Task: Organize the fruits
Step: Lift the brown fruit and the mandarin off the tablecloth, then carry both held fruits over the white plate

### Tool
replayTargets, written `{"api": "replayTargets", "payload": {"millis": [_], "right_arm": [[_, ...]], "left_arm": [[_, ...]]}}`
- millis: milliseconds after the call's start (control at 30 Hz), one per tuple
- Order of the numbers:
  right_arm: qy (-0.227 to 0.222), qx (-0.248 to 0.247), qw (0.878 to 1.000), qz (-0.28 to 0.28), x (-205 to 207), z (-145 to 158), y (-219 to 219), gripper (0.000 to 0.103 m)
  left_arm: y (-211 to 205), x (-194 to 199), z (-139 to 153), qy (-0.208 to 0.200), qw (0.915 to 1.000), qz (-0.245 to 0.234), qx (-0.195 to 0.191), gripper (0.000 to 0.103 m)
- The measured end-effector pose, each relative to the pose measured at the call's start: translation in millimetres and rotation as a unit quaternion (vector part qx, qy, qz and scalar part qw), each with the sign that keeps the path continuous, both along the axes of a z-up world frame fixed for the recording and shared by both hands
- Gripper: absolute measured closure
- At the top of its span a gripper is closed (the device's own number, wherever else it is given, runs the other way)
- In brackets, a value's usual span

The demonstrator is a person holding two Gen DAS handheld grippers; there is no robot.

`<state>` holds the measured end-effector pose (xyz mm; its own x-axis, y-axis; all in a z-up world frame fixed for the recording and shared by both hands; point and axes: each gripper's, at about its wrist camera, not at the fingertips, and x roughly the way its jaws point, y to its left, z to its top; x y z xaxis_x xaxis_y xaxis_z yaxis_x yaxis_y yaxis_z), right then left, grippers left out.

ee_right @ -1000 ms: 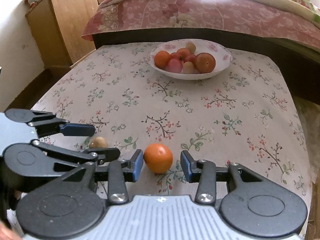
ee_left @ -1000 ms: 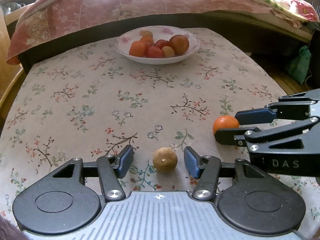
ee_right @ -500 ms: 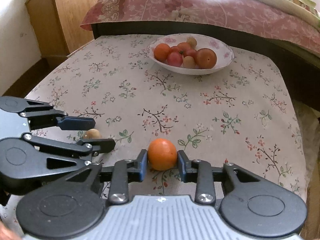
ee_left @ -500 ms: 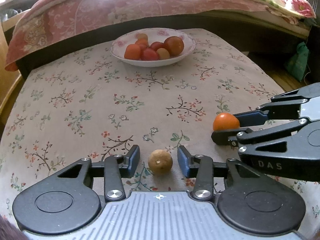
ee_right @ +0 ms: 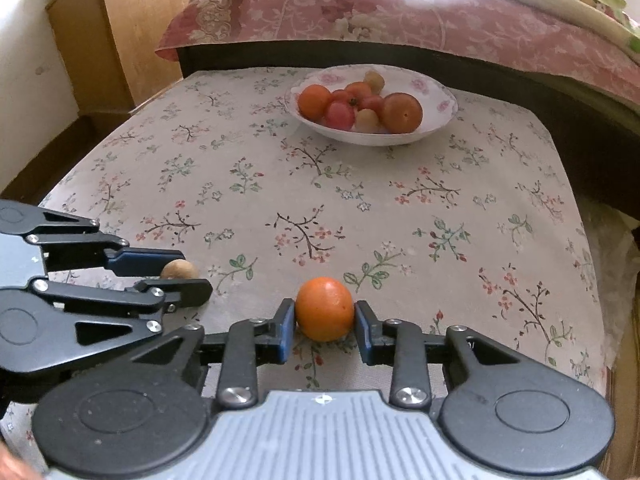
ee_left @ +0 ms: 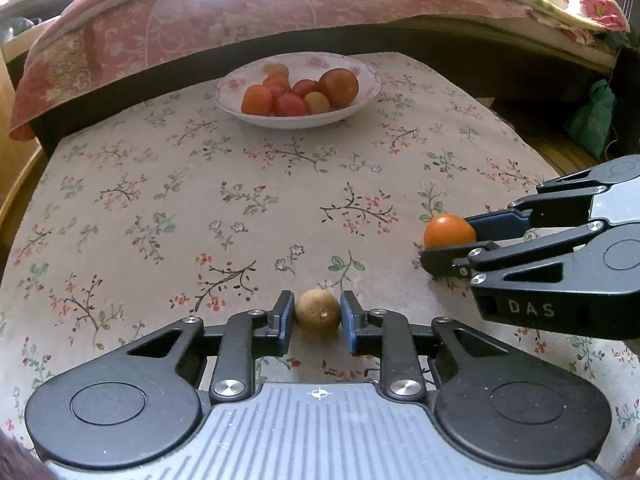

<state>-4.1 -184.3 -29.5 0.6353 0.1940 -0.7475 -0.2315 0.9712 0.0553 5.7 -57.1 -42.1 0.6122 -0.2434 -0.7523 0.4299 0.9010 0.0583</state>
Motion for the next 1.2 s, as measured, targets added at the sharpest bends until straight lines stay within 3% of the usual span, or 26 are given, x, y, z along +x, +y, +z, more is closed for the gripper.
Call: {"api": "replayTargets", "payload": {"millis": [567, 800, 1200], "right_arm": [[0.008, 0.001, 1.0, 0.003, 1.5, -0.7, -1.4, 0.07], [0.014, -0.015, 1.0, 0.003, 2.6, -0.3, 2.8, 0.07], [0.013, 0.002, 1.0, -0.002, 0.6, 3.7, 2.7, 0.071]], "left_arm": [[-1.8, -4.7, -1.4, -0.015, 0.9998, 0.004, 0.013, 0.06], [-9.6, -5.3, -0.8, -0.008, 0.9994, -0.007, 0.032, 0.069], [-2.7, 1.8, 1.5, 0.006, 1.0, 0.001, 0.006, 0.071]]}}
